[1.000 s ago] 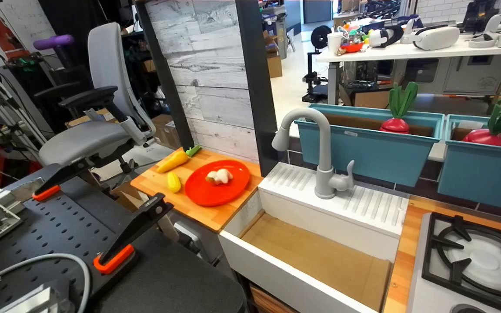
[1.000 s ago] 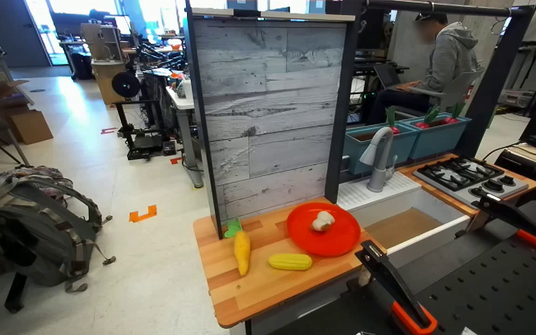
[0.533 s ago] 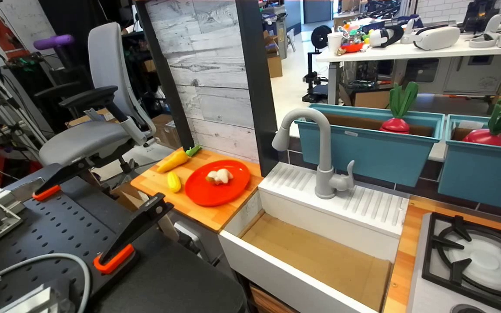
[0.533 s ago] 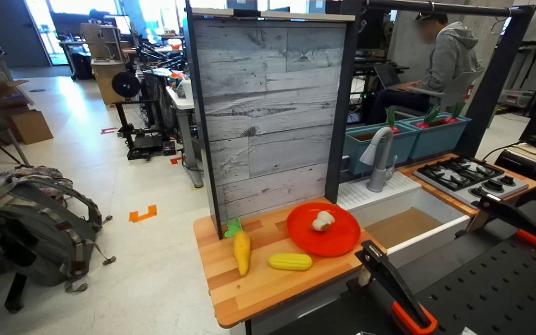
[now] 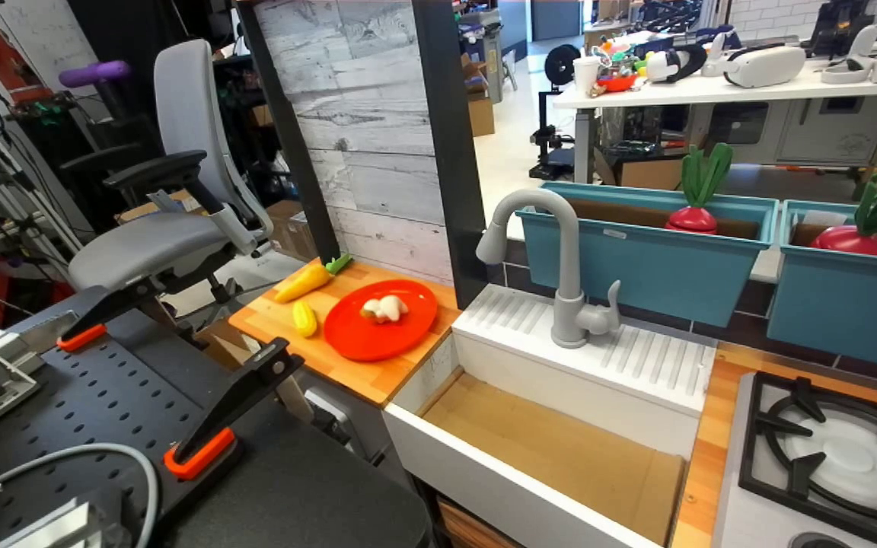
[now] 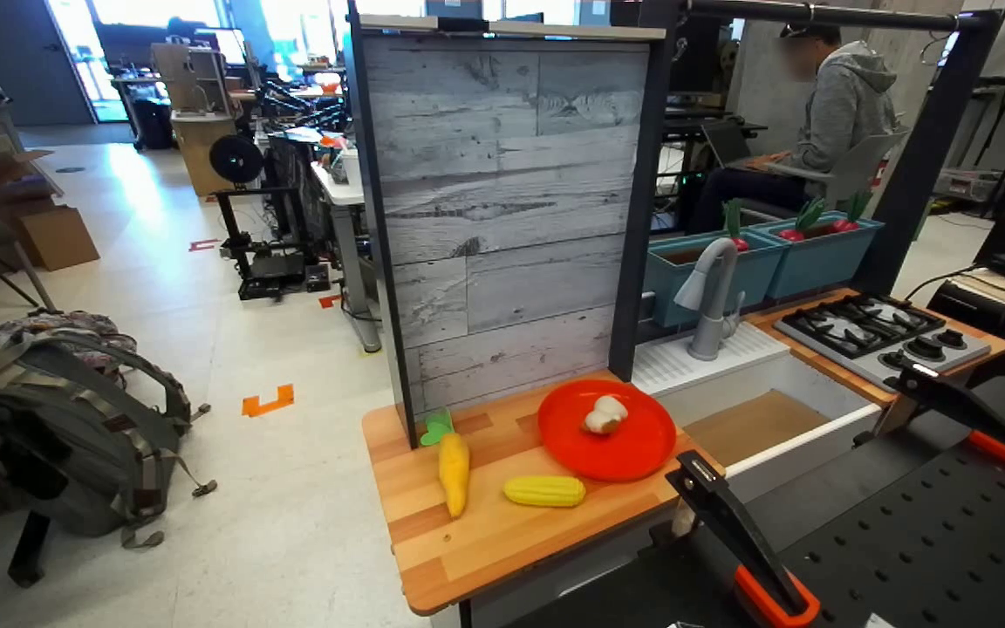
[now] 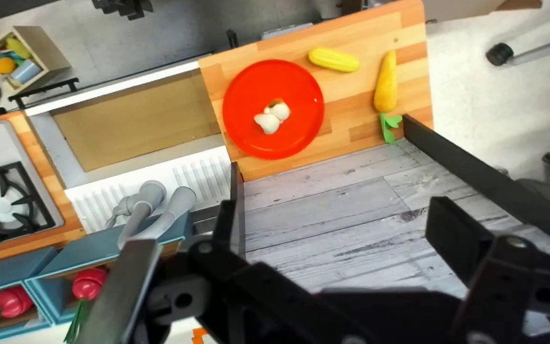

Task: Slightly slide the spout to the right

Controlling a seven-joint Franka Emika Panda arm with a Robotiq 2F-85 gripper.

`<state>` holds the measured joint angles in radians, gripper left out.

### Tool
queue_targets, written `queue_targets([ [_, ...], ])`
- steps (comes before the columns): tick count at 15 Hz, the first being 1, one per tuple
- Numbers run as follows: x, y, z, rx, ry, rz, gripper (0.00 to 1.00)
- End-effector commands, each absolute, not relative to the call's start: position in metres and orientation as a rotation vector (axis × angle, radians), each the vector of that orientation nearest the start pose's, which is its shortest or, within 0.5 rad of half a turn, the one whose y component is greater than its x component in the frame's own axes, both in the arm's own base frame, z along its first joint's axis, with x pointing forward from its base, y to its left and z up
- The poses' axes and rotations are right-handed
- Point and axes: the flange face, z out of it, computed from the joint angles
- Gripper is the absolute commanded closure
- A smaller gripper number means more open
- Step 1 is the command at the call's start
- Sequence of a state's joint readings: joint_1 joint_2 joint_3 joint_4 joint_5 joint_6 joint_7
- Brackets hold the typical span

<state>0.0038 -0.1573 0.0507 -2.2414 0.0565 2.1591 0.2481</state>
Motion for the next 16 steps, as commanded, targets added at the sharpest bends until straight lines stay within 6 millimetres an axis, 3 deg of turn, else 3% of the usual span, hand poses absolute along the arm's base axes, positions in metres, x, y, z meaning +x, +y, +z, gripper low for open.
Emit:
queue_targets([
  [1, 0.529, -0.005, 0.421, -2.934, 0.483, -0.165, 0.00],
  [10, 0.559, -0.081, 0.341, -2.730, 0.889, -0.140, 0.00],
  [16, 0.583, -0.118, 0.294, -2.637, 1.193, -0.190, 0.00],
])
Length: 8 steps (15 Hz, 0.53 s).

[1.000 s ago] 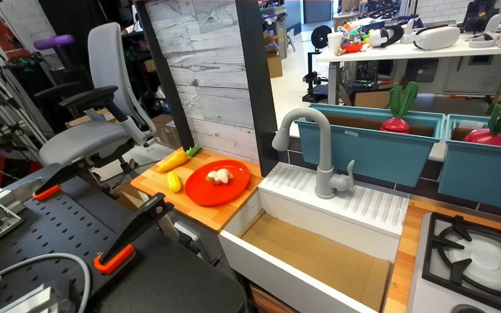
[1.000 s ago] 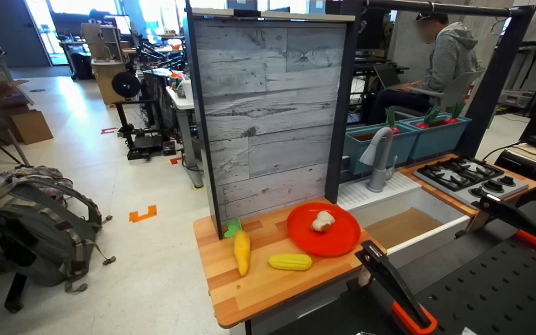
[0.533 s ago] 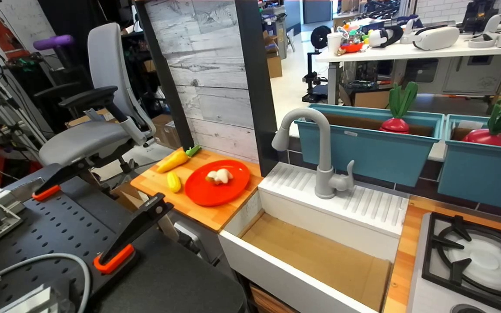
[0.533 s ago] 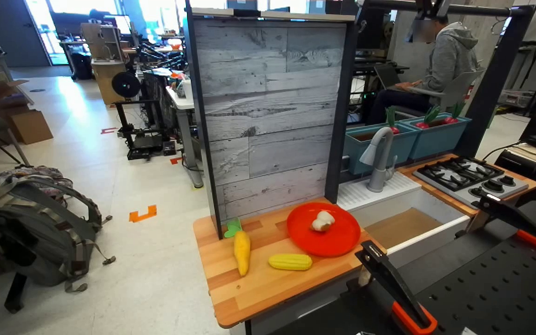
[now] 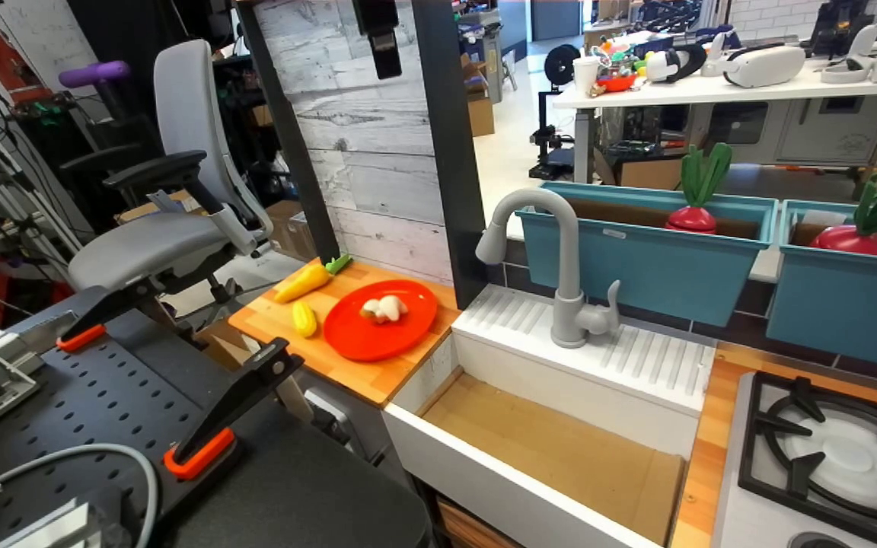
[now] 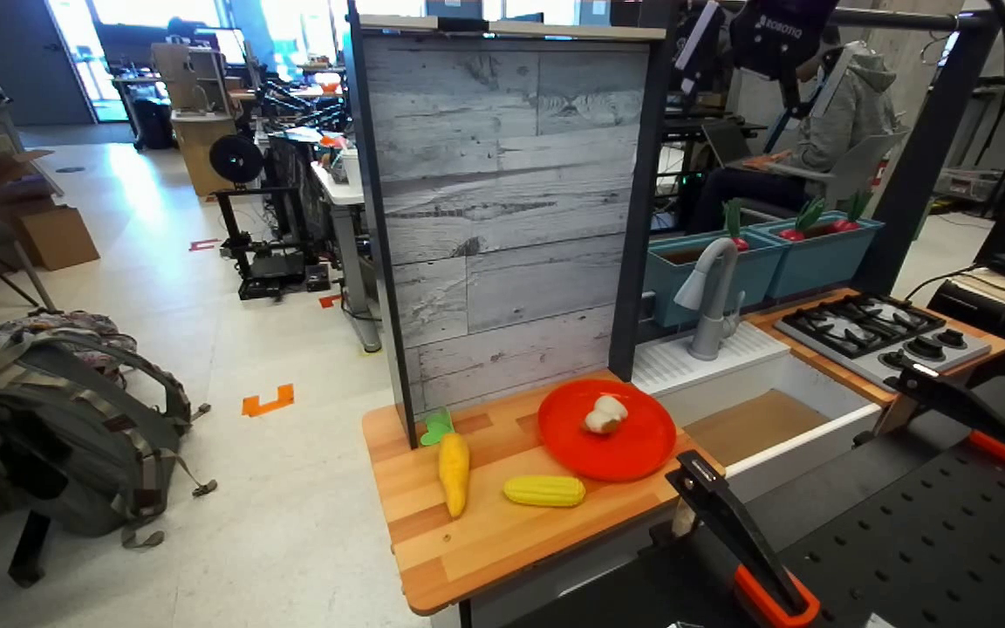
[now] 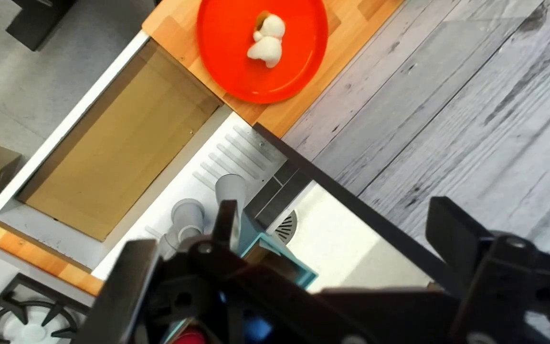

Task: Slightly slide the spout to the right

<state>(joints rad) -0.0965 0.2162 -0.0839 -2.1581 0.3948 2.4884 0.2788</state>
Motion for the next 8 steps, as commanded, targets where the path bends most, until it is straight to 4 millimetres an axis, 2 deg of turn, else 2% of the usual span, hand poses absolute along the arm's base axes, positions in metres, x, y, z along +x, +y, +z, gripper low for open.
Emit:
queue_targets([
  [1, 0.587, -0.121, 0.288, -2.636, 1.221, -0.193, 0.00],
  [8, 0.605, -0.143, 0.254, -2.582, 1.396, -0.161, 0.00],
])
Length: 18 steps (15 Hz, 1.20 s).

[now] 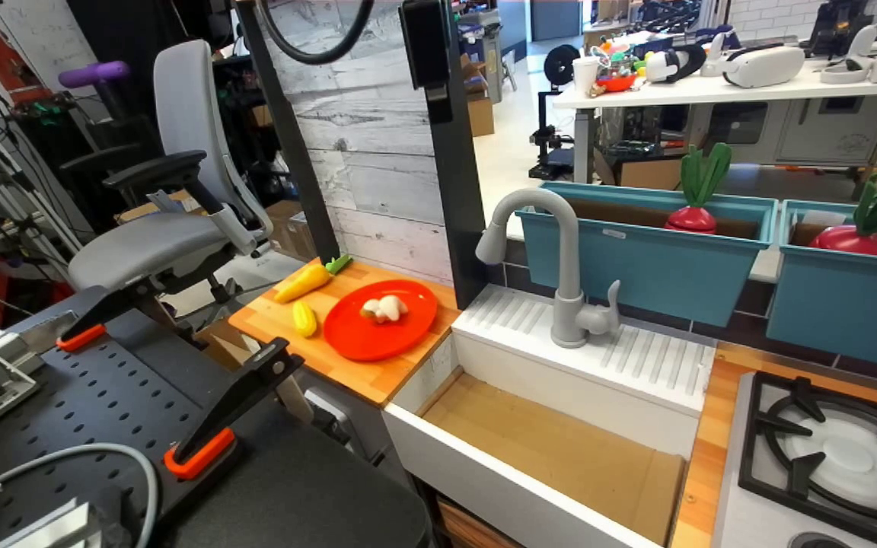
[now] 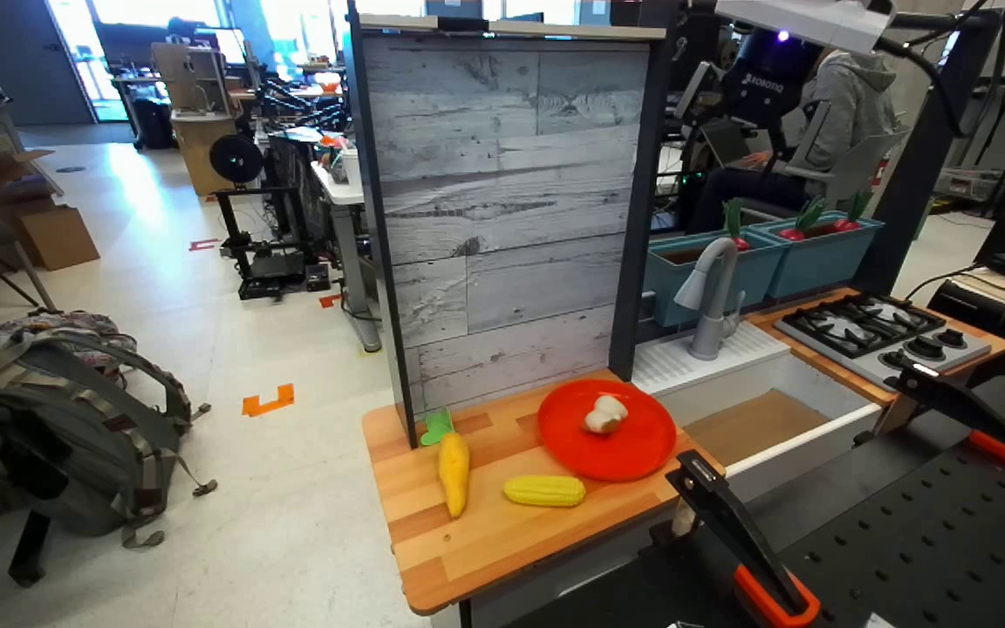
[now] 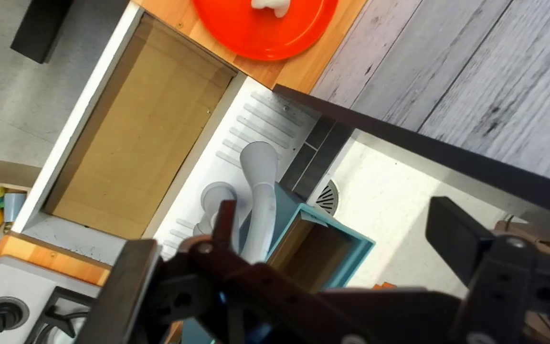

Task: Slightly slide the spout to the right

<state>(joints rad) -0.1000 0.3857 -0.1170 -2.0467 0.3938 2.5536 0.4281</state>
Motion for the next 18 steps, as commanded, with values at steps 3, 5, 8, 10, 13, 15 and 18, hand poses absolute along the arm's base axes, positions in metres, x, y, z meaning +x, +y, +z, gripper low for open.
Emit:
queue_targets([
  [3, 0.610, -0.148, 0.241, -2.575, 1.436, -0.137, 0.00],
  [5, 0.613, -0.150, 0.233, -2.586, 1.444, -0.144, 0.00],
  [8, 0.618, -0.153, 0.219, -2.616, 1.465, -0.134, 0.00],
  [10, 0.622, -0.158, 0.211, -2.646, 1.471, -0.126, 0.00],
  [13, 0.627, -0.163, 0.198, -2.692, 1.479, -0.115, 0.00],
  [15, 0.631, -0.163, 0.188, -2.701, 1.475, -0.097, 0.00],
  [18, 0.635, -0.164, 0.175, -2.715, 1.469, -0.065, 0.00],
])
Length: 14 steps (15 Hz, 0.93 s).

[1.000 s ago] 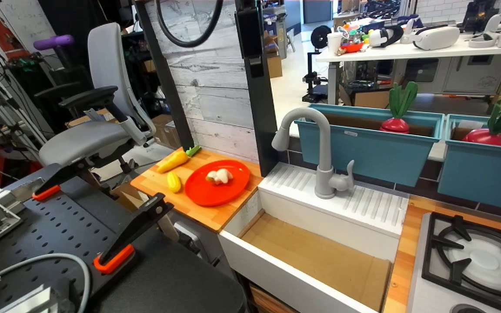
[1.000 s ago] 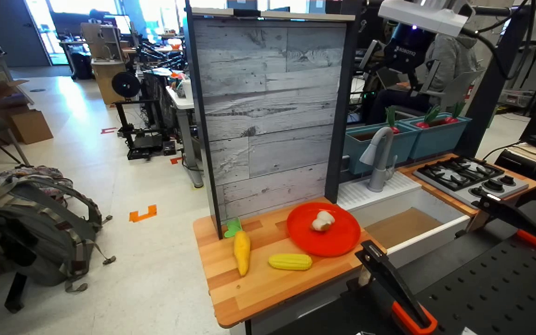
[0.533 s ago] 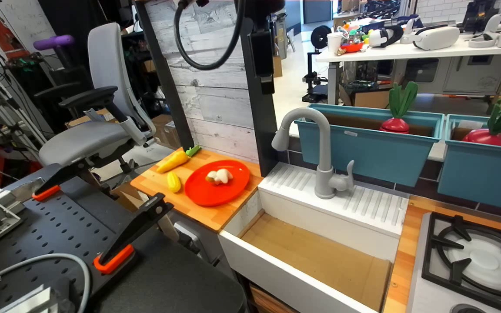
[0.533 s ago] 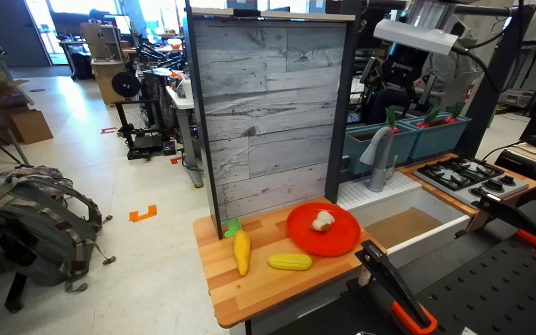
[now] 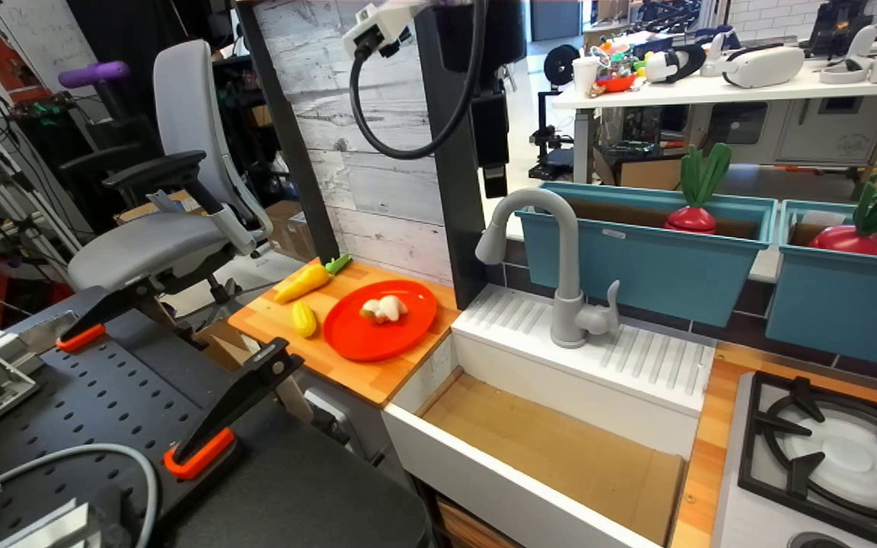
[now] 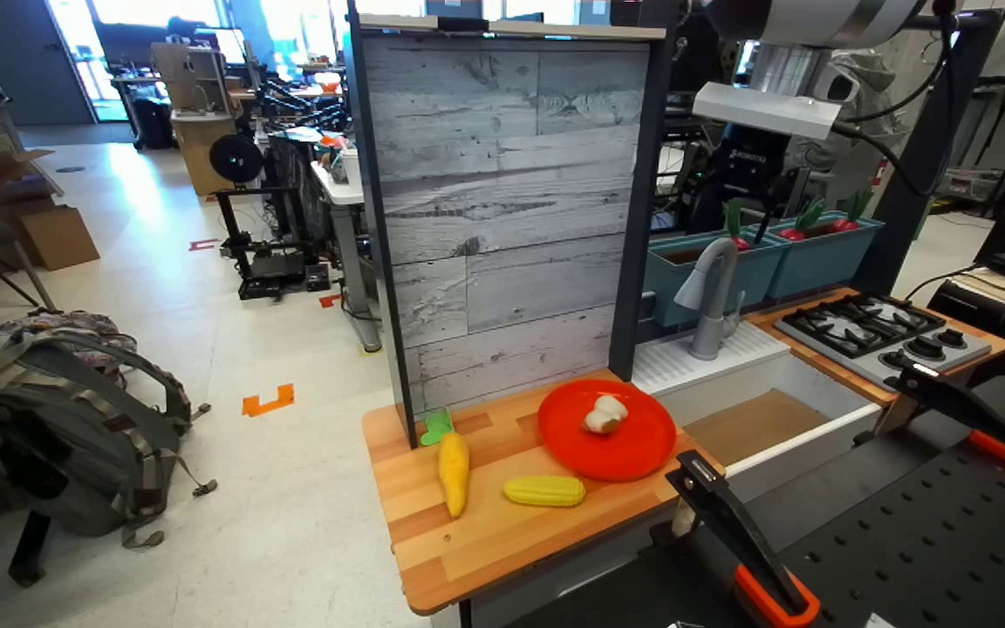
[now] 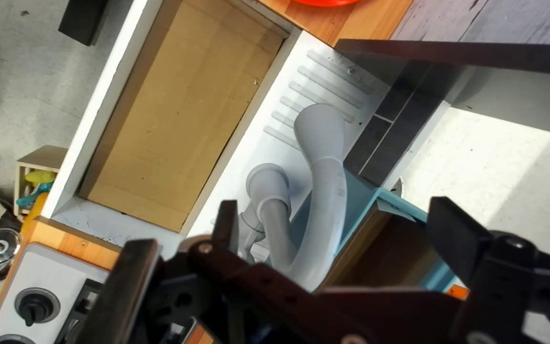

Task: Slightly slide the spout to the right

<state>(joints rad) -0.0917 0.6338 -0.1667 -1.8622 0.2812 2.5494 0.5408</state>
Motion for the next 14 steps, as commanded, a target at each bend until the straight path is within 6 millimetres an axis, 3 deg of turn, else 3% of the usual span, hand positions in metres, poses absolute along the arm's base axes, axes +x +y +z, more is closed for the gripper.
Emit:
queue_targets([
  [1, 0.635, -0.164, 0.170, -2.717, 1.467, -0.054, 0.00],
  [8, 0.640, -0.159, 0.147, -2.736, 1.458, -0.007, 0.00],
  [9, 0.641, -0.159, 0.147, -2.736, 1.466, -0.022, 0.25],
  [11, 0.643, -0.159, 0.146, -2.739, 1.456, -0.017, 0.32],
  [14, 0.644, -0.159, 0.145, -2.744, 1.447, -0.018, 0.58],
])
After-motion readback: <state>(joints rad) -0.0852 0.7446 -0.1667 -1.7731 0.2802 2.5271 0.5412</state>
